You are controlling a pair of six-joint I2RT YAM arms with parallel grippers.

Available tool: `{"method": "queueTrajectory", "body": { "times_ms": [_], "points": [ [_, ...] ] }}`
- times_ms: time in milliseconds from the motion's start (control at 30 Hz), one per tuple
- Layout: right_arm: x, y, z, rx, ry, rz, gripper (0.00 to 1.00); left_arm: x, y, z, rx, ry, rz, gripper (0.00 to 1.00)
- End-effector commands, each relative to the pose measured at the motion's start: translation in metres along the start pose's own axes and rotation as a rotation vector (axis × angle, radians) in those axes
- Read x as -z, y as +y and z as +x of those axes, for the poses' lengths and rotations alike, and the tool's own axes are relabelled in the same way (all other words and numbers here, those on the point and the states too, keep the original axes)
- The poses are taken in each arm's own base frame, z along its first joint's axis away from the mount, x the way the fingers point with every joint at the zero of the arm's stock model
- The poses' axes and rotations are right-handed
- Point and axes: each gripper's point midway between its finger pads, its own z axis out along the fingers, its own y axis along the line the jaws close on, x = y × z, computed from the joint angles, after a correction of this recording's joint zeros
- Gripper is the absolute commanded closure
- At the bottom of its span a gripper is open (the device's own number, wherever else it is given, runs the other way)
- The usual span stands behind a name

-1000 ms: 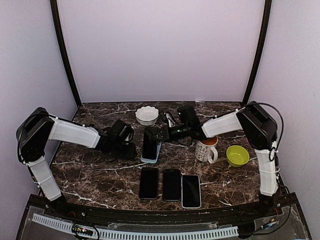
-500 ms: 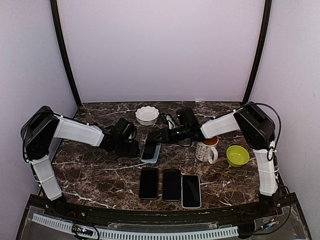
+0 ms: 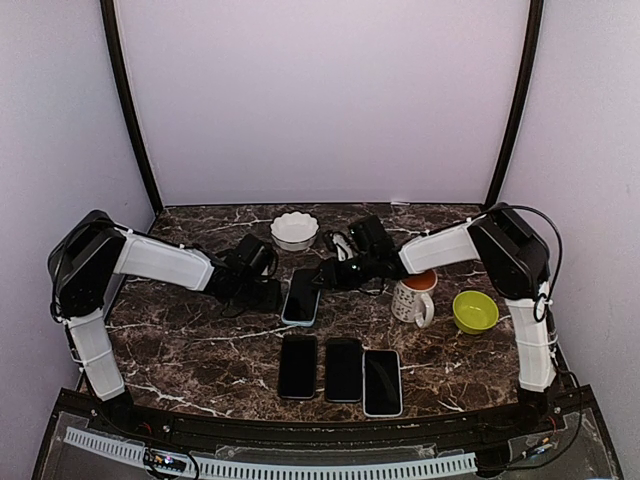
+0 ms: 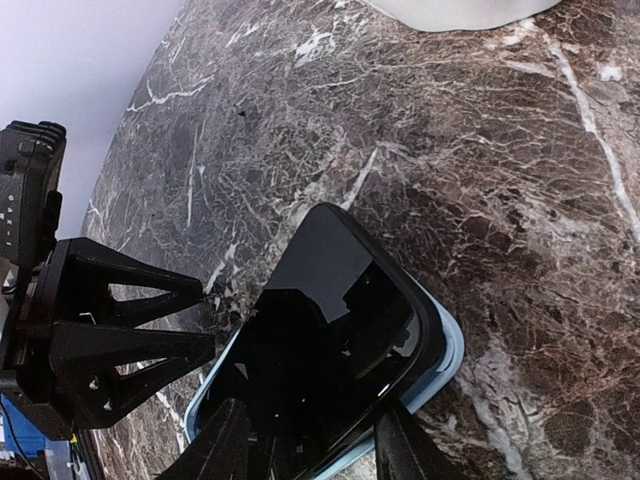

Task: Put the phone into the phone case
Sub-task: Install the phone into the phone case, then adjust the phone and the phone case.

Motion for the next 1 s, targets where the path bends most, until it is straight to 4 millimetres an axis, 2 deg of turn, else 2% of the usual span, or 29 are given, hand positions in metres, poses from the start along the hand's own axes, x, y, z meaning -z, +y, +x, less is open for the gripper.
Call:
{"method": "queueTrajectory", "body": {
  "times_ms": [0,133,267,367,467,567,700,800,967],
  "points": [
    [0.005,-0.016,-0.01,0.028,0.0,0.149,0.52,-0.009,0.008,0.01,-0.017,0.046,-0.029,0.59],
    [0.003,-0.021,-0.008,0.045,0.028,0.22,0.45,-0.01,0.008,0.012,-0.024,0.052,-0.03,0.59],
    [0.005,-0.021,-0.007,0.073,0.05,0.309,0.45,-0.011,0.007,0.014,-0.024,0.062,-0.023,0.6],
    [0.007,-0.01,-0.005,0.081,0.057,0.307,0.47,-0.014,0.008,0.02,-0.019,0.079,-0.017,0.7],
    [0.009,-0.003,0.007,0.041,0.071,0.27,0.5,-0.015,0.007,0.026,-0.011,0.099,-0.007,0.75],
    [0.009,-0.001,0.021,-0.002,0.075,0.241,0.56,-0.017,0.006,0.034,-0.002,0.12,0.014,0.79],
    [-0.001,0.011,0.036,-0.016,0.095,0.2,0.67,-0.018,0.002,0.046,0.012,0.152,0.056,0.82],
    [-0.005,0.016,0.044,-0.022,0.1,0.202,0.72,-0.019,-0.007,0.057,0.01,0.186,0.105,0.85],
    [-0.004,0.02,0.049,-0.036,0.095,0.229,0.87,-0.021,-0.024,0.082,-0.018,0.262,0.167,0.9]
  ]
}}
